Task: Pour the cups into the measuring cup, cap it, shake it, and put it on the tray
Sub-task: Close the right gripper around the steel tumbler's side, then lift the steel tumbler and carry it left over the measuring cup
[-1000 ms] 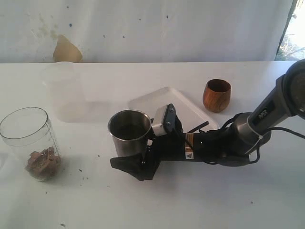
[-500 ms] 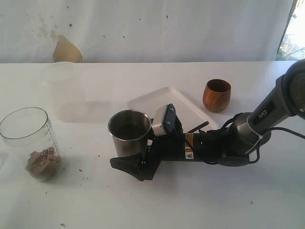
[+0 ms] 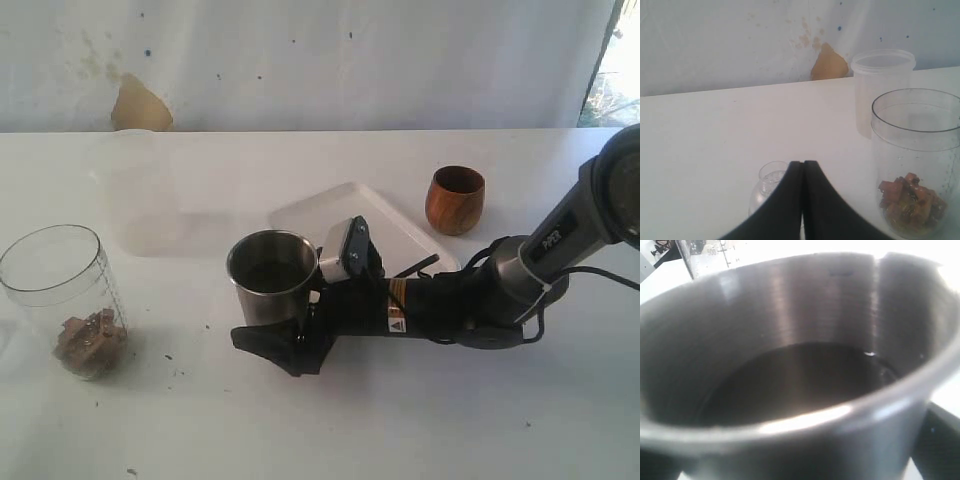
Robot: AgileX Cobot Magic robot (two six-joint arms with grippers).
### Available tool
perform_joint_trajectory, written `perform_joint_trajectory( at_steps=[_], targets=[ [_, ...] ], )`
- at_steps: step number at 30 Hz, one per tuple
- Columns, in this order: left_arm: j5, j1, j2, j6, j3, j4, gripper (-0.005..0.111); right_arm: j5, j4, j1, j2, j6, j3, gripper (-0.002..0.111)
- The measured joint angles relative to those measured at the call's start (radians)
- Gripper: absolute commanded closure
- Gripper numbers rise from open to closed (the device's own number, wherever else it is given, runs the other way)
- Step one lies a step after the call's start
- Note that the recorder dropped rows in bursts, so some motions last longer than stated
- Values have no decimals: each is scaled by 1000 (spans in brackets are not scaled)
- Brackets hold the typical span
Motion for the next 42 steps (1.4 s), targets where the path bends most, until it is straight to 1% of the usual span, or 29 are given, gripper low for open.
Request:
perform_joint_trajectory(
  at_steps=[9,12,14,17,23,25,27,29,42],
  targets=[
    [0,0,0,0,0,0,107,0,30,0,0,0,0,3],
    [0,0,0,0,0,0,107,0,30,0,0,0,0,8],
    [0,0,0,0,0,0,107,0,30,0,0,0,0,15],
    [0,0,0,0,0,0,107,0,30,0,0,0,0,28],
    [0,0,0,0,0,0,107,-4,29,0,0,0,0,61],
    [0,0,0,0,0,0,107,-3,29,0,0,0,0,70],
    [0,0,0,0,0,0,107,-3,31,0,0,0,0,77],
    [0,0,0,0,0,0,107,-1,31,0,0,0,0,78],
    [0,0,0,0,0,0,107,-1,33,0,0,3,0,79]
  ],
)
